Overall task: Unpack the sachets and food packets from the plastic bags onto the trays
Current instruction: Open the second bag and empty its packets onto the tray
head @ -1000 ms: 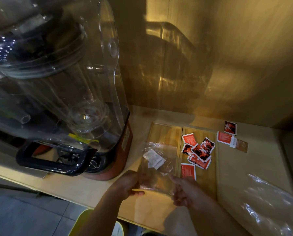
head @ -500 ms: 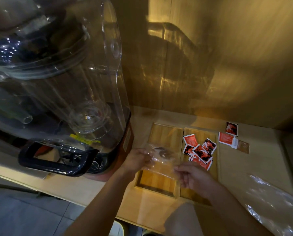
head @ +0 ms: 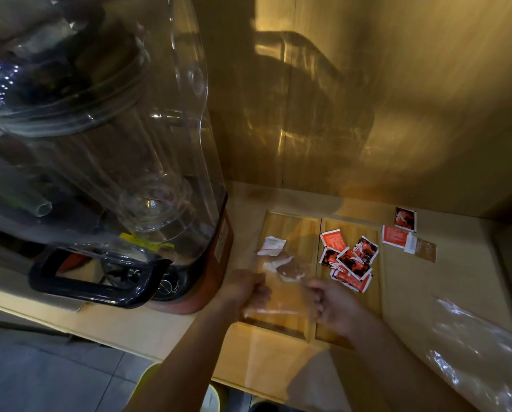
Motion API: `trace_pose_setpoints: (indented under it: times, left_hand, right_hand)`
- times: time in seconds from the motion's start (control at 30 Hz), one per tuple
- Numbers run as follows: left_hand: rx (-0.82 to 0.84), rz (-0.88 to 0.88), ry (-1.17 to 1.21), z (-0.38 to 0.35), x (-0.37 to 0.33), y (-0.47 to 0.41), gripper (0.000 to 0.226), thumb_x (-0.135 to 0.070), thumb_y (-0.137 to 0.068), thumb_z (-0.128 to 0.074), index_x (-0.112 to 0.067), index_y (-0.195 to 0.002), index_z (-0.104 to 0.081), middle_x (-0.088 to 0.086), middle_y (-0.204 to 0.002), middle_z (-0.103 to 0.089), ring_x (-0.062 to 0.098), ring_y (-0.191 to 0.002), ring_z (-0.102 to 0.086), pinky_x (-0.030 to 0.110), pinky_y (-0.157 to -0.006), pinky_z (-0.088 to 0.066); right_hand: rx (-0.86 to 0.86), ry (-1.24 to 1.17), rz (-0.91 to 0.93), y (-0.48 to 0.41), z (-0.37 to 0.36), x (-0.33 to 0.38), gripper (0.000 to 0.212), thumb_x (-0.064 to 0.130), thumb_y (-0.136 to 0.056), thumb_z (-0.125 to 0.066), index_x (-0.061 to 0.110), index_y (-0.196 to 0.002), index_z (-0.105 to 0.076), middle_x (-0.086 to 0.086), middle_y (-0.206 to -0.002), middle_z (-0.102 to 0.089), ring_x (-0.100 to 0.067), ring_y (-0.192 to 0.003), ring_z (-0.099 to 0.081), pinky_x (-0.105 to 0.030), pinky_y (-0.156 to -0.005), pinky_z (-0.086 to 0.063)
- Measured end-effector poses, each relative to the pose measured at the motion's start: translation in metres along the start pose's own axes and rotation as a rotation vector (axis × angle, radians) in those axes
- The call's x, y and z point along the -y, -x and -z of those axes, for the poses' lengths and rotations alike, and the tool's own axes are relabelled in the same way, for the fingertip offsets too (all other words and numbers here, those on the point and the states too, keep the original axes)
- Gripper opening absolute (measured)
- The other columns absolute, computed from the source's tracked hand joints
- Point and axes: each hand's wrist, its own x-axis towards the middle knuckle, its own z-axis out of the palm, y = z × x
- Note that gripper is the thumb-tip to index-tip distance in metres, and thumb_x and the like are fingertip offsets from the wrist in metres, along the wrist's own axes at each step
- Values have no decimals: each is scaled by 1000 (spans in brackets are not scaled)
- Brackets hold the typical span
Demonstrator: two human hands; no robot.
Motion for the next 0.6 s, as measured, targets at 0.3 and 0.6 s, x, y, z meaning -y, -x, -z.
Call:
trace_pose_setpoints:
  times: [0.3, 0.6]
  left_hand:
    - [107, -165, 78, 9, -40, 28, 25, -15, -90, -52, -7, -70, -65, 2, -50, -64, 11, -43, -58, 20, -42, -48]
    - [102, -344, -146, -32, -43, 39, 15, -5, -85, -60, -13, -73, -62, 0, -60, -61, 13, -55, -52, 25, -51, -43]
  right_hand:
    - [74, -43, 215, 26, 5, 43, 22, 17, -81, -56, 15, -59, -54, 0, -45, -41, -13, -37, -33, -16, -36, -28]
    - [-63, 103, 530, 62, 53, 43, 15, 5, -81, -63, 9, -67, -63, -5, -58, -57, -14, -52, -52, -20, -46, -46]
